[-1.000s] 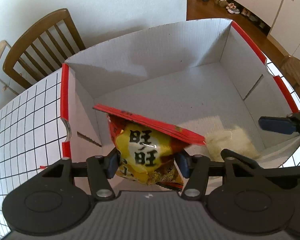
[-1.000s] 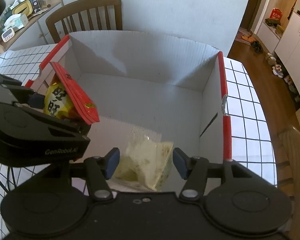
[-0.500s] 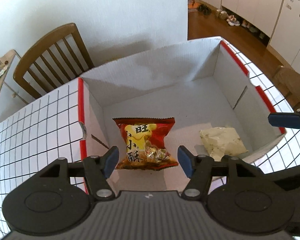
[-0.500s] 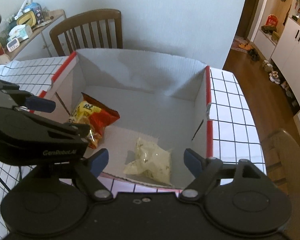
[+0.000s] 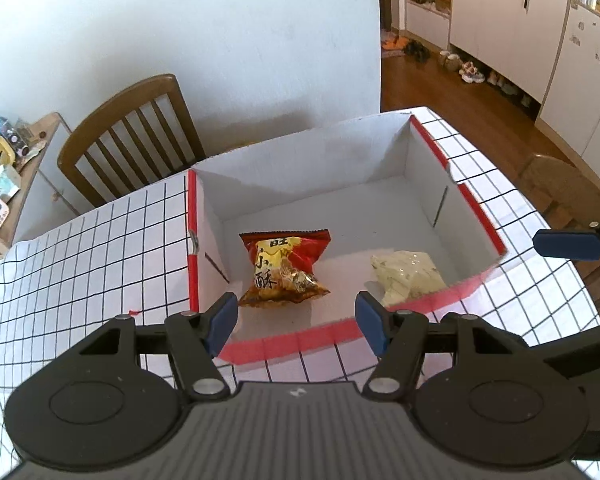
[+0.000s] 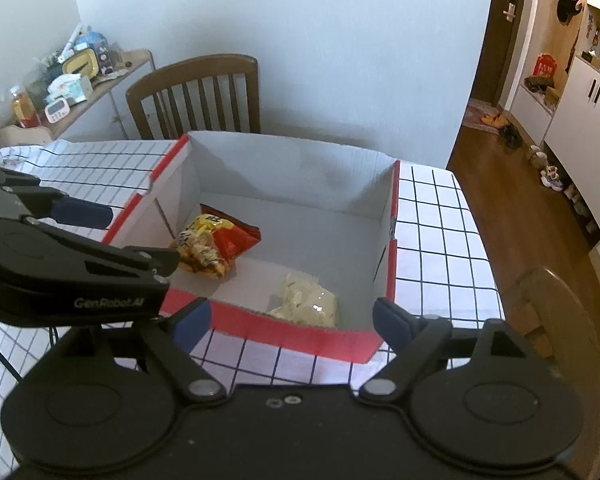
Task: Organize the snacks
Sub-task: 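Withdraw both tools from the box back toward the snack pile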
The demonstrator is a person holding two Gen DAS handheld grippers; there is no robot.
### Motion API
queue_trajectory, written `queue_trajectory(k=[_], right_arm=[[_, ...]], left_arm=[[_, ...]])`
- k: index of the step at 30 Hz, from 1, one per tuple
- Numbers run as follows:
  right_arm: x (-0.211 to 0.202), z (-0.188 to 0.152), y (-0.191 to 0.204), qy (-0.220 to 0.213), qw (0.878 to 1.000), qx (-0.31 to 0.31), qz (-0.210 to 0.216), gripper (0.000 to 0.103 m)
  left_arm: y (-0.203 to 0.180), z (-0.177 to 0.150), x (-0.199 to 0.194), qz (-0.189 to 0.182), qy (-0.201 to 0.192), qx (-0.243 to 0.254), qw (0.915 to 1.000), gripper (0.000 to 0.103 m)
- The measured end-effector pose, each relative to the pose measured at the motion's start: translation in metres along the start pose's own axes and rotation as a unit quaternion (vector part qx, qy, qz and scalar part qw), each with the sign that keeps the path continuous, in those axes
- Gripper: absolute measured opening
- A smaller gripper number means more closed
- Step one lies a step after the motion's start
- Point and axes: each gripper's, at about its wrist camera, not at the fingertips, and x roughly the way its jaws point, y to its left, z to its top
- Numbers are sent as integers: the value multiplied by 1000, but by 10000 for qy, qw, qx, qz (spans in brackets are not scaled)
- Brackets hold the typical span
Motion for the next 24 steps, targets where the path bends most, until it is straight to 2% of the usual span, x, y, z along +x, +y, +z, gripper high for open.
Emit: queue_trajectory(k=[19,24], right_arm=[[-84,-45,2,-544,9970,-127,538,91],[-106,-64,2,-687,9947,-130,754,95]], left_arm=[[-21,-63,-93,-37,-572,-398,9976,64],[-22,-88,-120,-85,-772,-516,9956,71]])
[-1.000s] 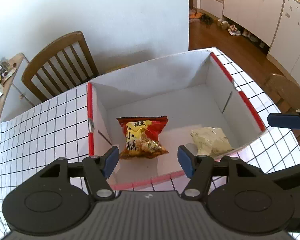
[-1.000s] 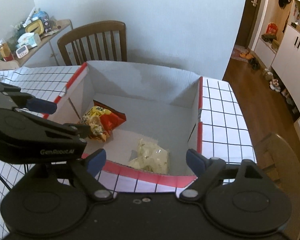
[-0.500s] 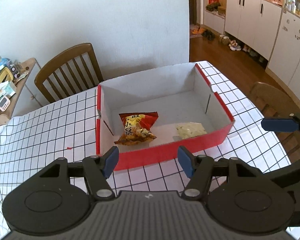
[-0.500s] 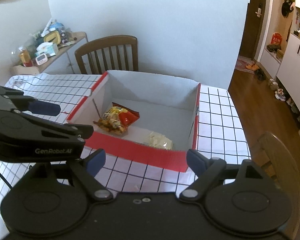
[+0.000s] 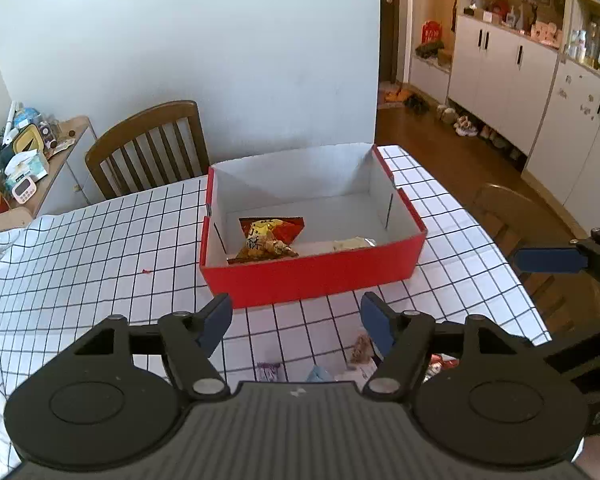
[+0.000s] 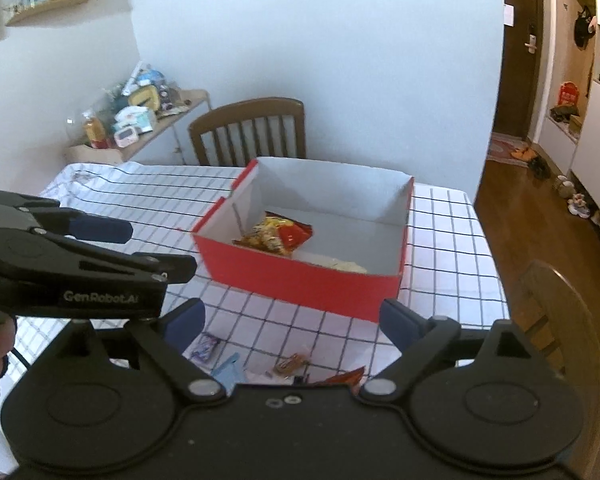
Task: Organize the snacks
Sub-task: 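Withdraw both tools from the box back toward the snack pile, then grasp the blue cookie packet with left tool while right tool grasps egg-yolk pastry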
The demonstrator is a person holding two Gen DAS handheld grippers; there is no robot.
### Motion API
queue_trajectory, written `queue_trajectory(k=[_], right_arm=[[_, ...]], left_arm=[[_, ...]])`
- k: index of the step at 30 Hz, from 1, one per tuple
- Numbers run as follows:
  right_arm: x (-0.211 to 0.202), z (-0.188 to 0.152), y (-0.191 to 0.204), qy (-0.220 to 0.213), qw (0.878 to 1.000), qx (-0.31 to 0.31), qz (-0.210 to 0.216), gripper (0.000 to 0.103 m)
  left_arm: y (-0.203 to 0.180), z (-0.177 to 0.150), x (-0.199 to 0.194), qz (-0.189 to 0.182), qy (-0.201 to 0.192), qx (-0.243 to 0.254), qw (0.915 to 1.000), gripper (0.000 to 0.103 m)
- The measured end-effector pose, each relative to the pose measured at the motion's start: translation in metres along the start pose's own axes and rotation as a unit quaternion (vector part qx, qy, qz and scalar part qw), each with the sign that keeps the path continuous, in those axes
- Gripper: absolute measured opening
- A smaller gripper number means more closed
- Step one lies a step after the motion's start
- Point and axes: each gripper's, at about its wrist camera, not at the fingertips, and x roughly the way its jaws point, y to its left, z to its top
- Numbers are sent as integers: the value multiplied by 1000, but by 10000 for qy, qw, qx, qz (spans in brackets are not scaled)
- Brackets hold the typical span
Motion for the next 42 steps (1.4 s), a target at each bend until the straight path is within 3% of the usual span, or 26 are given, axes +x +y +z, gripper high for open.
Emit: queue_trajectory(k=[9,14,18,24,29,37,42], right_arm=[[-28,-29,9,-168,9993,31,340,98],[-38,-51,12,-143,9984,105,544,102],[-39,-72,15,-106,9983,-7,569,103],[-25,-106,11,170,9979,150,600,103],[-14,-127,11,389,9981,73,474,103],[12,-148,2,815,9928,638,598,100],[30,-149,2,896,9928,657,450,96]], left_arm=[[4,-41,-35,-52,-231,-394,9989,82],[10,-68,-44,-155,-139,-655,9976,85],[12,-95,-42,-244,48,-771,9967,100],[13,-135,-27,-70,330,-1019,9942,101],[10,-161,-15,97,516,-910,9945,101],[-4,-185,15,-46,1029,-596,9929,101],[4,-194,38,-79,1354,-817,9874,101]])
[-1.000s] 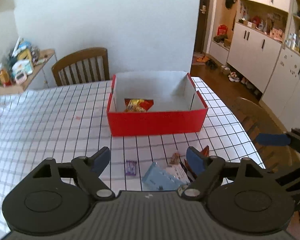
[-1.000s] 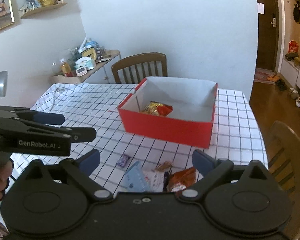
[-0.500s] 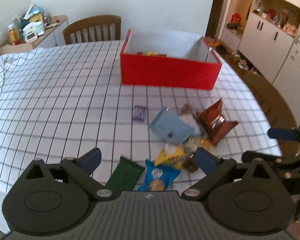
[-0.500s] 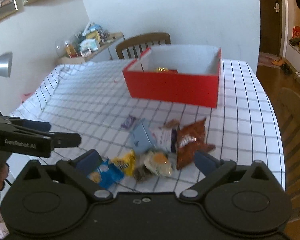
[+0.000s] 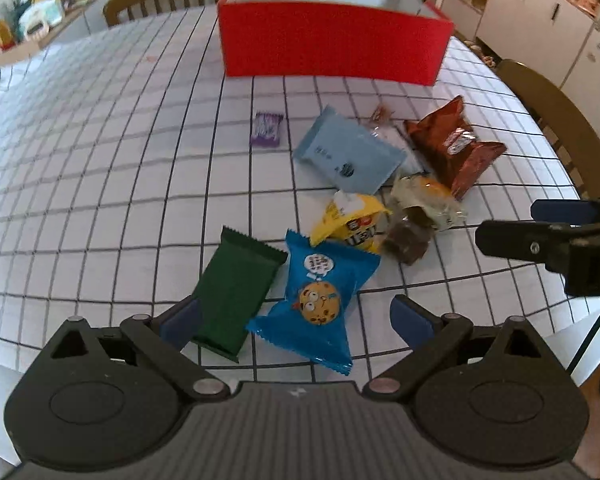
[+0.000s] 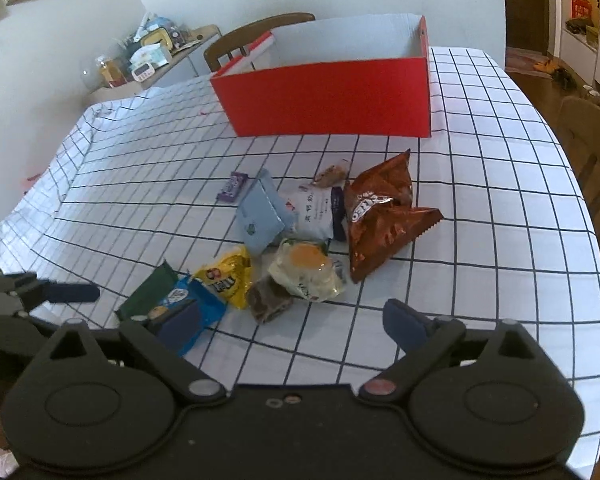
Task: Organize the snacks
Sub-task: 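Grasp the blue cookie packet with left tool while right tool grasps egg-yolk pastry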
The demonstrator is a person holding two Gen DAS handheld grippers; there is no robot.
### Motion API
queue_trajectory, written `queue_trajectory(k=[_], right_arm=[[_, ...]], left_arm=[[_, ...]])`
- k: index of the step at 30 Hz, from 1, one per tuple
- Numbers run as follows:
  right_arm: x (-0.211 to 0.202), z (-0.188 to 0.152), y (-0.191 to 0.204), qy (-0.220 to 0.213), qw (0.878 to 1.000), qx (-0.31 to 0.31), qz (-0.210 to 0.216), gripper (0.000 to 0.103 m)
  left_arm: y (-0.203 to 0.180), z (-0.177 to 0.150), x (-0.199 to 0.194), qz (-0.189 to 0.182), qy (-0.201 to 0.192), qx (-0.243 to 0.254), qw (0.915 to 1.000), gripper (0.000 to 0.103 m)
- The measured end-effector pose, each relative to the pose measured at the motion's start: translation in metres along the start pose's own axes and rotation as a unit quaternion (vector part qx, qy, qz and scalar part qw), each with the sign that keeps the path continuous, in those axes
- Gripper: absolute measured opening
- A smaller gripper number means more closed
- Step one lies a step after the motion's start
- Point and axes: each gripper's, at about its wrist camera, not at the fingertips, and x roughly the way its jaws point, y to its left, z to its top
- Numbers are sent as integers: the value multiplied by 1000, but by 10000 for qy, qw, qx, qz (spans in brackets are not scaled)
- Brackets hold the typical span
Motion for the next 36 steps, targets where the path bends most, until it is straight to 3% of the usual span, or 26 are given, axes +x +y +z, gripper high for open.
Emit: queue_trajectory(k=[6,10,14,18,20,23,26,36], right_arm=[[28,12,-3,155,9997,201,-14,83],[46,20,-9,282,9984,496,-39,79],[59,27,-13,388,9969,675,-83,78],[68,28,-12,521,9962,690,-106,75],[72,28,-14,581,9953,771,-117,72],[75,28,-16,644,9939,898,-30,64],[73,28,-15,661,9942,843,-22,60],[66,26,-11,606,9952,765,-26,49]], left_arm=[[2,0,9,83,-35,-33,10000,100],[2,2,13,19,-63,-85,9999,98],[3,2,20,-81,69,-98,9999,83],[2,3,24,-197,127,-72,9997,75],[0,3,27,-228,184,-52,9996,64],[-1,5,28,-244,176,-14,9995,60],[-3,6,29,-275,183,13,9995,52],[-5,6,26,-282,126,11,9995,37]])
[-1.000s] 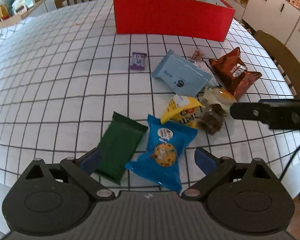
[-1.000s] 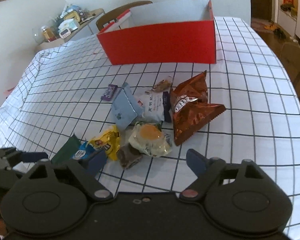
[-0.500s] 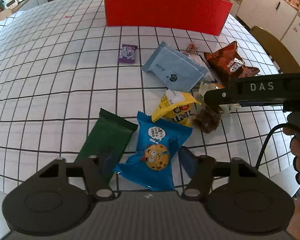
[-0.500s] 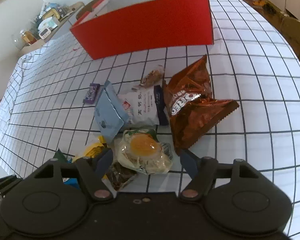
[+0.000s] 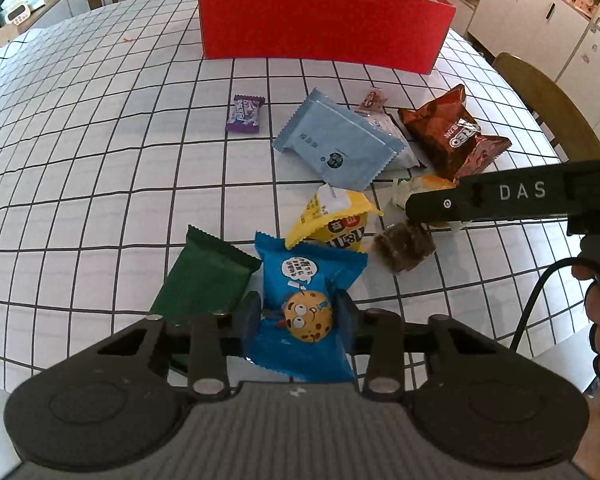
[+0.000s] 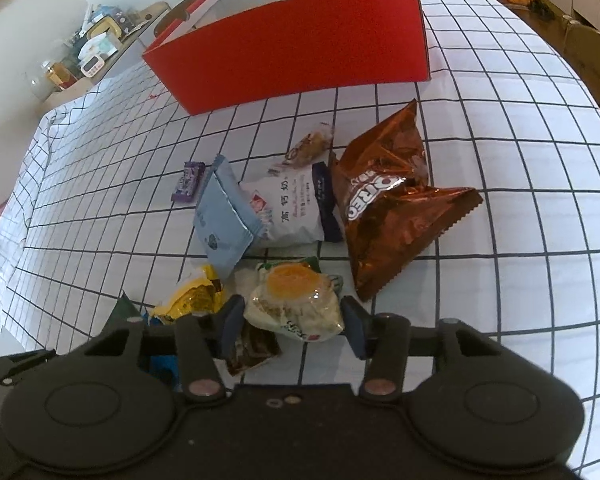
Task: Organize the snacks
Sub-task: 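Grasp the blue cookie packet with left tool while right tool grasps egg-yolk pastry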
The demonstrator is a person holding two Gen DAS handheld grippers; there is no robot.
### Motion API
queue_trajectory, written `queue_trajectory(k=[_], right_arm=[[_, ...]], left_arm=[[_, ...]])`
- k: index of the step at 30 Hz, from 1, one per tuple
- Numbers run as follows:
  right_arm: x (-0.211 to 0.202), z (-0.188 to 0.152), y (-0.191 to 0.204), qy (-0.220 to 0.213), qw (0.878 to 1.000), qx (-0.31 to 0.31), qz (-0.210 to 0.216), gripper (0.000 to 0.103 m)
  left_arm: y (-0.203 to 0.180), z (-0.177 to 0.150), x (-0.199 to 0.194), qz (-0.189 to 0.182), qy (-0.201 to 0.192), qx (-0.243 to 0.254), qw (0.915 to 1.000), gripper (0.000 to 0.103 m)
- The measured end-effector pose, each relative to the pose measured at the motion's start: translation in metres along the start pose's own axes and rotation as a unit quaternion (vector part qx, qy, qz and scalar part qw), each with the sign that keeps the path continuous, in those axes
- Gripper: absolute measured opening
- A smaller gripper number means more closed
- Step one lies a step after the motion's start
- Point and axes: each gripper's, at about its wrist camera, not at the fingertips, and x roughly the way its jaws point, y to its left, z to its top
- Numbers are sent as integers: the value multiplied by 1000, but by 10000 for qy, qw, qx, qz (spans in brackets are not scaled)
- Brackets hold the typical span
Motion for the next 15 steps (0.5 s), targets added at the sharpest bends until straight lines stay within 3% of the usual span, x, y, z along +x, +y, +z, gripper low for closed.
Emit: queue_trajectory(k=[15], right_arm=[[-42,-11,2,-360,9992,-44,155,49]], left_arm=[[3,-2,-32,-165,-129,-386,9990,35]])
